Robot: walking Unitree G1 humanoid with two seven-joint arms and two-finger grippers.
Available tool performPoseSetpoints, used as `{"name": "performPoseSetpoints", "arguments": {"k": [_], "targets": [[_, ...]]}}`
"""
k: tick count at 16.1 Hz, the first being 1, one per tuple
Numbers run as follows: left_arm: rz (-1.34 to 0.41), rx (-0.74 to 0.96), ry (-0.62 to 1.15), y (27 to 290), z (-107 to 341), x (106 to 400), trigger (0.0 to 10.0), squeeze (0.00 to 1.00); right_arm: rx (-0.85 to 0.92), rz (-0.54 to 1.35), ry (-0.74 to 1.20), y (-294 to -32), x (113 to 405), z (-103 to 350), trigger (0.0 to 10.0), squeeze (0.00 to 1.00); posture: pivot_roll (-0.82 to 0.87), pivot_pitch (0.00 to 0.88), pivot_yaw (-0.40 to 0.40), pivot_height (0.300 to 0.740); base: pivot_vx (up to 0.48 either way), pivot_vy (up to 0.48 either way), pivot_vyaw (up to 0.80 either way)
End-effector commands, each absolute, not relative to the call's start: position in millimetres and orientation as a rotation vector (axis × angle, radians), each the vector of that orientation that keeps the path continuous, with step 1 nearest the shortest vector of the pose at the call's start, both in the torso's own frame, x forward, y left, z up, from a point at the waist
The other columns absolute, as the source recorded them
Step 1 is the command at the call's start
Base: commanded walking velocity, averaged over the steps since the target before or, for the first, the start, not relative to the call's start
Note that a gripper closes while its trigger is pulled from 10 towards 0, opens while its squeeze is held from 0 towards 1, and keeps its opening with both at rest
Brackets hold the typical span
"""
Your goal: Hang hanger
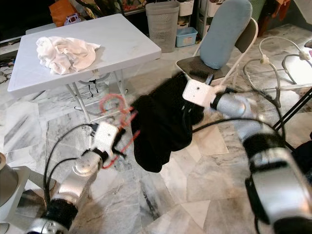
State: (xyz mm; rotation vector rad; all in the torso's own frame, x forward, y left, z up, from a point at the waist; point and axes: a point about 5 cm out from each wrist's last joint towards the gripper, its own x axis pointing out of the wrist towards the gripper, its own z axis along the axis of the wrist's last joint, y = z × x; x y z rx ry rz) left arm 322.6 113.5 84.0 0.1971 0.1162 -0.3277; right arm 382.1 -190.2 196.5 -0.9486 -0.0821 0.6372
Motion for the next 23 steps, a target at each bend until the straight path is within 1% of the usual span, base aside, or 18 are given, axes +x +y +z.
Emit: {"name": "performPoseSetpoints", "arguments": {"k": [1, 2, 3, 4, 6, 7, 9, 11, 13, 15, 16, 17, 18, 23], "targets": [[-0.254, 0.169, 0.06, 124, 99, 332, 0.0, 0.0, -0.883, 0.656, -0.071, -188, 380, 195, 10.0, 0.47, -0.13, 0.024, 0.069, 0.74, 0.0, 0.0, 0.0], [-0.246, 0.171, 0.058, 125, 100, 333, 0.0, 0.0, -0.871, 0.658, -0.065, -188, 380, 193, 10.0, 0.47, -0.13, 0.024, 0.069, 0.74, 0.0, 0.0, 0.0], [-0.217, 0.172, 0.049, 129, 103, 336, 0.0, 0.0, -0.782, 0.677, -0.029, -187, 376, 185, 10.0, 0.06, -0.13, 0.027, 0.074, 0.74, 0.0, 0.0, 0.0], [-0.209, 0.164, 0.054, 132, 104, 338, 0.0, 0.0, -0.682, 0.714, 0.006, -183, 370, 176, 10.0, 0.0, -0.13, 0.03, 0.076, 0.74, 0.0, 0.0, 0.0], [-0.221, 0.165, 0.058, 132, 105, 339, 0.0, 0.0, -0.466, 0.72, 0.016, -171, 361, 169, 10.0, 0.0, -0.13, 0.033, 0.086, 0.74, 0.0, 0.0, 0.0], [-0.231, 0.168, 0.062, 131, 104, 339, 0.0, 0.0, -0.398, 0.68, 0.015, -169, 361, 168, 10.0, 0.0, -0.13, 0.034, 0.088, 0.74, 0.0, 0.0, 0.0], [-0.26, 0.169, 0.072, 125, 102, 338, 0.0, 0.0, -0.259, 0.678, 0.032, -153, 357, 163, 10.0, 0.0, -0.13, 0.037, 0.097, 0.74, 0.0, 0.0, 0.0], [-0.311, 0.176, 0.081, 113, 99, 335, 0.0, 0.0, -0.219, 0.624, 0.008, -142, 355, 162, 10.0, 0.0, -0.13, 0.038, 0.101, 0.74, 0.0, 0.0, 0.0], [-0.333, 0.178, 0.083, 106, 97, 333, 0.0, 0.0, -0.175, 0.634, 0.005, -132, 351, 164, 10.0, 0.0, -0.12, 0.04, 0.104, 0.74, 0.0, 0.0, 0.0], [-0.338, 0.178, 0.083, 104, 97, 333, 0.0, 0.0, -0.173, 0.644, 0.007, -127, 348, 165, 10.0, 0.0, -0.12, 0.04, 0.104, 0.74, 0.0, 0.0, 0.0], [-0.363, 0.181, 0.077, 98, 98, 333, 0.0, 0.0, -0.162, 0.641, 0.007, -122, 346, 166, 10.0, 0.0, -0.13, 0.041, 0.104, 0.74, 0.0, 0.0, 0.0], [-0.37, 0.18, 0.074, 96, 98, 332, 0.0, 0.0, -0.173, 0.627, 0.003, -121, 347, 166, 4.6, 0.0, -0.13, 0.044, 0.105, 0.74, 0.0, 0.0, 0.0], [-0.378, 0.176, 0.073, 94, 99, 332, 0.0, 0.0, -0.186, 0.601, 0.004, -121, 348, 166, 0.0, 0.0, -0.13, 0.044, 0.105, 0.74, 0.0, 0.0, 0.0], [-0.441, 0.176, 0.059, 86, 101, 325, 0.0, 0.0, -0.24, 0.597, -0.012, -111, 348, 168, 0.0, 0.0, -0.12, 0.046, 0.099, 0.74, 0.0, 0.0, 0.0]]}}
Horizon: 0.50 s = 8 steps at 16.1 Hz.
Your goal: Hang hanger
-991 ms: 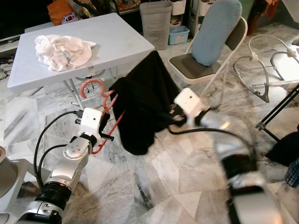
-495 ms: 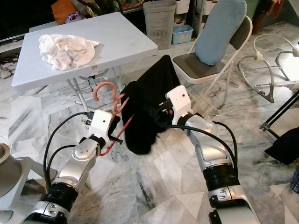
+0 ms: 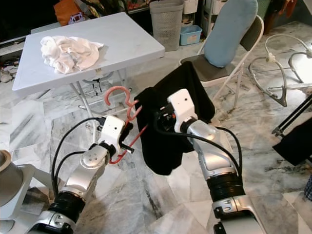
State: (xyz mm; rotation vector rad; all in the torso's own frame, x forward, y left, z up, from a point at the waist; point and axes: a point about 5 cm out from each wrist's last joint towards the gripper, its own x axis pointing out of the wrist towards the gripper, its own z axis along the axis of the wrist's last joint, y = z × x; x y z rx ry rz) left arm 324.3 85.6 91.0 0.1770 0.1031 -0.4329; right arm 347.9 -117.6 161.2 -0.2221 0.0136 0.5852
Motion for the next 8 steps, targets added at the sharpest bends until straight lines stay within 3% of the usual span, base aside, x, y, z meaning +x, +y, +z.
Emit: {"name": "performPoseSetpoints", "arguments": {"k": [1, 8], "targets": [[-0.457, 0.18, 0.054, 84, 101, 323, 0.0, 0.0, -0.244, 0.588, -0.018, -110, 350, 170, 0.0, 0.0, -0.12, 0.046, 0.099, 0.74, 0.0, 0.0, 0.0], [-0.495, 0.203, 0.037, 79, 101, 320, 0.0, 0.0, -0.265, 0.481, -0.003, -124, 358, 171, 0.0, 0.0, -0.12, 0.047, 0.09, 0.74, 0.0, 0.0, 0.0]]}}
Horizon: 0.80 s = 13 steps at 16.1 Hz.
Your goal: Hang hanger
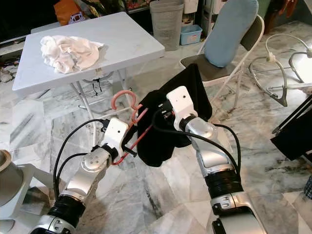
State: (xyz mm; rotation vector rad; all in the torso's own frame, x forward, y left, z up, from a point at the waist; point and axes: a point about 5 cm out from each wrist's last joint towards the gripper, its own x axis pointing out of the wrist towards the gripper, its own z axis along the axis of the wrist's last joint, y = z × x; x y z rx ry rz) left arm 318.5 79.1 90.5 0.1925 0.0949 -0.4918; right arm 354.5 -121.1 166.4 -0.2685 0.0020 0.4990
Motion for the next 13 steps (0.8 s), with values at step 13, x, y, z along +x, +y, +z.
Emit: {"name": "performPoseSetpoints", "arguments": {"k": [13], "targets": [[-0.41, 0.25, 0.057, 98, 99, 324, 0.0, 0.0, -0.239, 0.412, -0.001, -139, 363, 174, 0.0, 0.0, -0.12, 0.043, 0.086, 0.74, 0.0, 0.0, 0.0]]}}
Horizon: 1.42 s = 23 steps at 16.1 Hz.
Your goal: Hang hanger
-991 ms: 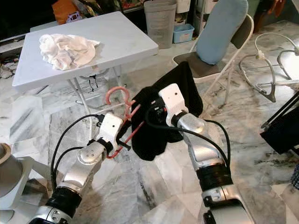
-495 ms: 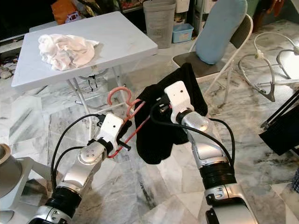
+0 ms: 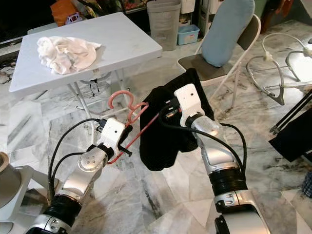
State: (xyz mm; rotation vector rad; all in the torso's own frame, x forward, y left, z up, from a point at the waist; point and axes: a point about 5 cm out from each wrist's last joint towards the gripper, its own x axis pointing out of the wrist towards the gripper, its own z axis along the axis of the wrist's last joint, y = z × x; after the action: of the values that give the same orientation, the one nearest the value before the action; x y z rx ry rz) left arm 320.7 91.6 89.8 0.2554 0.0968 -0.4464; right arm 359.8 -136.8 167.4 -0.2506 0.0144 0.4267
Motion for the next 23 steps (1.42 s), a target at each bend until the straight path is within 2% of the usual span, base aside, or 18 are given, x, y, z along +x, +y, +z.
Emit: {"name": "performPoseSetpoints", "arguments": {"k": [1, 4, 7, 12, 16, 20, 23], "targets": [[-0.41, 0.249, 0.056, 99, 98, 323, 0.0, 0.0, -0.24, 0.409, -0.001, -139, 363, 174, 0.0, 0.0, -0.12, 0.043, 0.086, 0.74, 0.0, 0.0, 0.0], [-0.408, 0.274, 0.067, 102, 95, 320, 0.0, 0.0, -0.231, 0.383, -0.021, -141, 366, 179, 0.0, 0.0, -0.12, 0.035, 0.083, 0.74, 0.0, 0.0, 0.0], [-0.376, 0.334, 0.153, 126, 76, 306, 0.0, 0.0, -0.231, 0.274, -0.091, -153, 375, 195, 0.0, 0.0, -0.11, 0.032, 0.081, 0.74, 0.0, 0.0, 0.0], [-0.519, 0.439, 0.16, 132, 68, 264, 0.0, 0.0, -0.271, 0.076, -0.098, -175, 389, 204, 0.0, 0.0, -0.09, 0.031, 0.075, 0.74, 0.0, 0.0, 0.0], [-0.555, 0.472, 0.183, 140, 67, 232, 0.0, 0.0, -0.291, 0.012, -0.08, -179, 392, 197, 0.0, 0.0, -0.08, 0.032, 0.073, 0.74, 0.0, 0.0, 0.0], [-0.595, 0.535, 0.228, 148, 60, 212, 0.0, 0.0, -0.313, -0.103, -0.049, -199, 392, 189, 0.0, 0.0, -0.07, 0.032, 0.07, 0.74, 0.0, 0.0, 0.0], [-0.552, 0.514, 0.332, 155, 56, 216, 0.0, 0.0, -0.306, -0.106, -0.277, -195, 390, 225, 0.0, 0.0, -0.07, 0.031, 0.074, 0.74, 0.0, 0.0, 0.0]]}}
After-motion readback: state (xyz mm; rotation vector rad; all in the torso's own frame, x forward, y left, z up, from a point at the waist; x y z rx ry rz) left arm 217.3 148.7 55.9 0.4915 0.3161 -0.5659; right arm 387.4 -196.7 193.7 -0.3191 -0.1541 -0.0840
